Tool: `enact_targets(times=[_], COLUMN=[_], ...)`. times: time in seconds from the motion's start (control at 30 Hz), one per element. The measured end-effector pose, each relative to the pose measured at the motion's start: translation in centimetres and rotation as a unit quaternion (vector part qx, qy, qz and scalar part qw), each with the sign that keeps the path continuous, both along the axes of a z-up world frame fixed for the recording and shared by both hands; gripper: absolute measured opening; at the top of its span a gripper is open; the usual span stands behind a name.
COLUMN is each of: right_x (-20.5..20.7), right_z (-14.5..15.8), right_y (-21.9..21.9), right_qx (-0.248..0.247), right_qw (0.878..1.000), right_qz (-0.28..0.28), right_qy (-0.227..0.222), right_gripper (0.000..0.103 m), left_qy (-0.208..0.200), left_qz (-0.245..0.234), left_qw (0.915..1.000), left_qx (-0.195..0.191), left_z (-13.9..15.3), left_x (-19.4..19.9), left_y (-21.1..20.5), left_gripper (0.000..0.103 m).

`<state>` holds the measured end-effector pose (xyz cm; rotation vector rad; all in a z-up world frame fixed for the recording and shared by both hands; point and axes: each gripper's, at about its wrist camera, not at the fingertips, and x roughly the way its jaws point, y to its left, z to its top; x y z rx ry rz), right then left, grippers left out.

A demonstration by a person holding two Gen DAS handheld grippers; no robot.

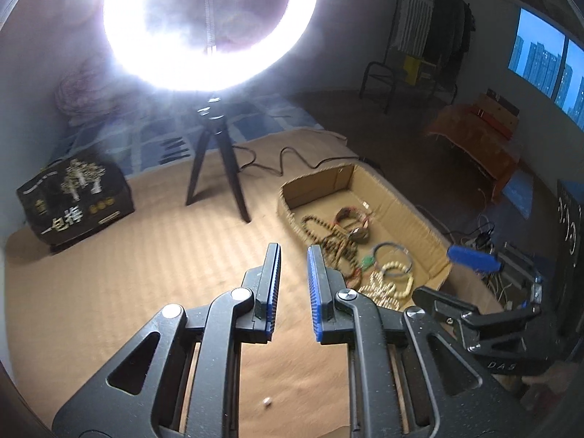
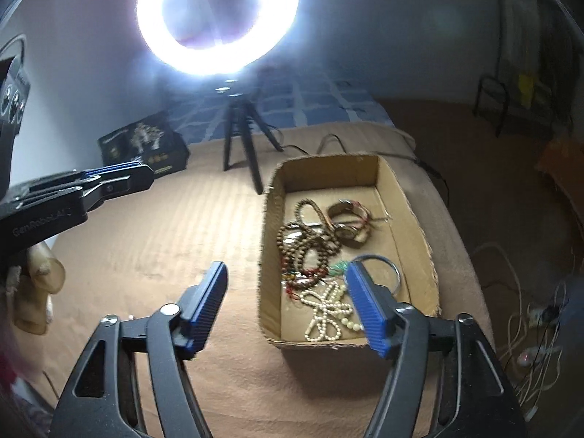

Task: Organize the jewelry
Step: 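Open both tools and withdraw them from the box, then move the left tool to the pearl earring and close on it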

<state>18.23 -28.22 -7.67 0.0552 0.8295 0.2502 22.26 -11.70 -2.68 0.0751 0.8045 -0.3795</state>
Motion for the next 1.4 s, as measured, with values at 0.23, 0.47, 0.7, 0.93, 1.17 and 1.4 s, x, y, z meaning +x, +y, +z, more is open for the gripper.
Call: enact_targets(times=[0.23,0.47,0.7,0.93,1.17,1.4], right_x=[-1.2,-2.0,-2.1,-2.2,-2.2,-2.6], right_z=[-0.4,-1.7,-4.1,-7.5,-9.5,-11.3], right_y=[2.4,5.2,8.0,10.5,12.2,14.0], right_qx=[0.000,-0.003,-0.023,-0.045,-0.055,-0.079], right_qw=[1.000,0.998,0.995,0.987,0.978,0.965], right_qz=[0.025,0.059,0.098,0.139,0.175,0.222], right_qy=[-0.011,-0.004,0.026,0.065,0.096,0.113], right_gripper=[0.077,0.077,0.077,0.077,0.076,0.048], left_qy=[0.016,0.062,0.094,0.129,0.154,0.160], left_qz=[0.013,0.031,0.039,0.029,0.004,-0.023], left_qw=[0.9996,0.9975,0.9947,0.9908,0.9871,0.9847], left_qx=[0.018,0.012,0.014,0.025,0.042,0.066], left_z=[-1.3,-4.2,-6.7,-10.3,-13.0,-14.6], left_x=[-2.9,-4.5,-5.3,-6.4,-7.3,-7.2], left_y=[4.5,8.3,10.9,12.3,11.8,10.7], left_gripper=[0.027,0.027,0.026,0.026,0.026,0.015])
